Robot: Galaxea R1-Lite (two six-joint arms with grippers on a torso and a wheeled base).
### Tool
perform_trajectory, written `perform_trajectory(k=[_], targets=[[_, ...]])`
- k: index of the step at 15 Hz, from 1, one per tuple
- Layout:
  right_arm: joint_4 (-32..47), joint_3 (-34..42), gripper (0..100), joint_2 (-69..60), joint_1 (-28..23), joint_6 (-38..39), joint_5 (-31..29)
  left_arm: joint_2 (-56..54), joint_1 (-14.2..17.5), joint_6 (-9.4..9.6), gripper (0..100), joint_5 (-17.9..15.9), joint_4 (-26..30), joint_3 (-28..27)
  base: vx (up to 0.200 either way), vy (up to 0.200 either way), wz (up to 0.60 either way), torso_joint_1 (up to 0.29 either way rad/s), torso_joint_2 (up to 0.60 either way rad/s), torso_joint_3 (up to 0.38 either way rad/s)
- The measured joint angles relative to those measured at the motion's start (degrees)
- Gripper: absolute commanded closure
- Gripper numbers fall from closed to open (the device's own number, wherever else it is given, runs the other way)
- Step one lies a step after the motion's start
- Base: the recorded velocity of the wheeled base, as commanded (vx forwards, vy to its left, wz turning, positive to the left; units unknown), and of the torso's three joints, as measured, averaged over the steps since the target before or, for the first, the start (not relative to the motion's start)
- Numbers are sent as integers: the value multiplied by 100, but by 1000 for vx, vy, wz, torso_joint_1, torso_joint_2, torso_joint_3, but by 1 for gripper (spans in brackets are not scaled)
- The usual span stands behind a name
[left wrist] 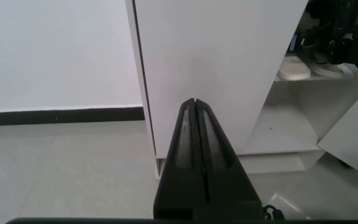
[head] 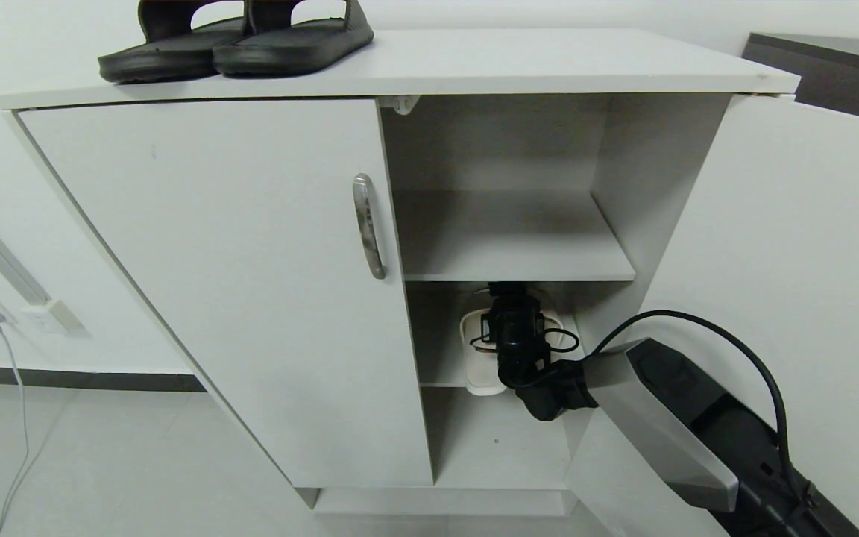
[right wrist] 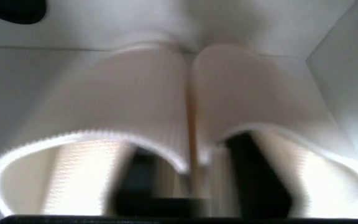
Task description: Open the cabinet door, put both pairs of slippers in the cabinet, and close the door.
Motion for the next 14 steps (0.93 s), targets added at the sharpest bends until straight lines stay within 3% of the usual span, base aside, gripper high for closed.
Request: perform_trajectory(k=[7, 10, 14], targets=[[-151, 473, 0, -138, 71, -4, -191, 0, 0, -1, 100, -2, 0, 0, 0, 0, 0, 0, 0, 0], [-636, 1375, 0, -489, 221, -4, -224, 0, 2, -6, 100, 0, 0, 0, 0, 0, 0, 0, 0, 0], [-1389, 3150, 0, -1232, 499, 0, -297, 0, 2, 5, 100, 0, -2, 0, 0, 0, 0, 0, 0, 0]])
